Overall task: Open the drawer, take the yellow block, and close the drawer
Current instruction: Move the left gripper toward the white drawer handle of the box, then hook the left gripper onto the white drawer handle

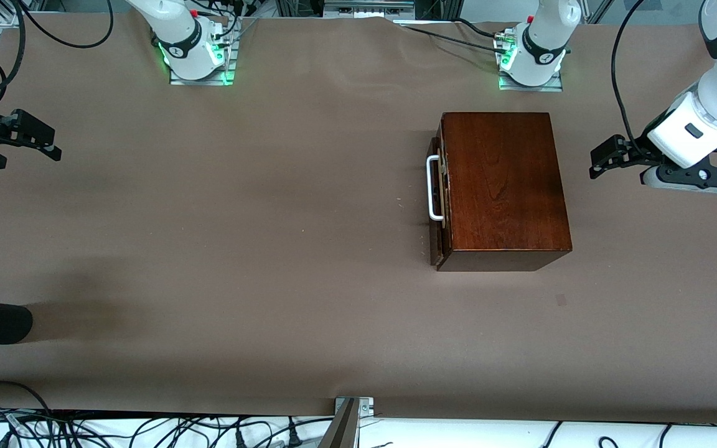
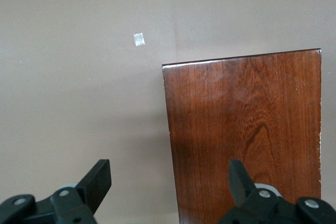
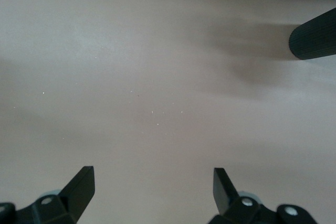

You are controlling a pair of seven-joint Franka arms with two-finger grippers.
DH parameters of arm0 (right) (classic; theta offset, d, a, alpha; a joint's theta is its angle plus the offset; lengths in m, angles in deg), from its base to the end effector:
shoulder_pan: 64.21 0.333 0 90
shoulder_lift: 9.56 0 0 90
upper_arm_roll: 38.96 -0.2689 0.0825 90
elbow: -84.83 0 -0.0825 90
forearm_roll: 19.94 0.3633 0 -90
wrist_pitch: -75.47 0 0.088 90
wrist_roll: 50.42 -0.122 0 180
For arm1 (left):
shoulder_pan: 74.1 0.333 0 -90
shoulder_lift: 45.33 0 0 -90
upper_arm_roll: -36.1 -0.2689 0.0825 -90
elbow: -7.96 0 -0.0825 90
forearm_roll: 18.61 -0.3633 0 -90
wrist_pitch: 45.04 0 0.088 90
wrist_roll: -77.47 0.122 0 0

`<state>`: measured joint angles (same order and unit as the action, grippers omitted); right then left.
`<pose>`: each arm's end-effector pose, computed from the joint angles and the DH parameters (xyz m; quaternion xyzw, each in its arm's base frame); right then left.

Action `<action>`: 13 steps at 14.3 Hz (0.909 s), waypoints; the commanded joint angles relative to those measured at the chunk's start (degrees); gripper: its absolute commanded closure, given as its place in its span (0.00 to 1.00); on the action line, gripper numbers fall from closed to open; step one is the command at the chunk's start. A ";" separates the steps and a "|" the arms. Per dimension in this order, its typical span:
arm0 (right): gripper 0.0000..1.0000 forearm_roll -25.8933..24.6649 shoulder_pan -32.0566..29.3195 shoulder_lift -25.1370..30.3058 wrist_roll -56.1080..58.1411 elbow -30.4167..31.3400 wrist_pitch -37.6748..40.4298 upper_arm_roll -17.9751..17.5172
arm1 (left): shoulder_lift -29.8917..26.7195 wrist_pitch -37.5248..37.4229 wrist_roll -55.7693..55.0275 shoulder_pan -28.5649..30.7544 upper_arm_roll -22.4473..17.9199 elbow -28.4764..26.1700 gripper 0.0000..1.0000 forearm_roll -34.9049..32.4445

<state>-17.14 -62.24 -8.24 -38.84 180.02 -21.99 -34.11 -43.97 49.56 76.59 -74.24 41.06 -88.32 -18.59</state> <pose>0.5394 -0.0222 0.5454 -0.9965 -0.0734 -0.0342 0.0211 0.5392 -0.0478 0.5069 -0.9990 0.0368 0.0265 0.0002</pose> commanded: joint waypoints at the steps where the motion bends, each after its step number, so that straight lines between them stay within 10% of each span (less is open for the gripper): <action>1: 0.00 -0.07 -0.39 -0.36 0.46 -1.23 0.07 -0.11 | 0.92 -1.96 -0.52 -0.03 0.32 1.96 0.00 -0.99; 13: 0.00 0.37 -0.39 -0.36 0.47 -1.23 0.25 -0.11 | 5.92 -5.30 -0.69 -1.78 9.01 6.01 0.00 -0.90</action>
<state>-17.14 -62.24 -8.24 -38.84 179.93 -22.23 -34.12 -40.79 45.03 76.46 -75.42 48.40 -84.72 -18.60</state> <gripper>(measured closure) 0.000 0.000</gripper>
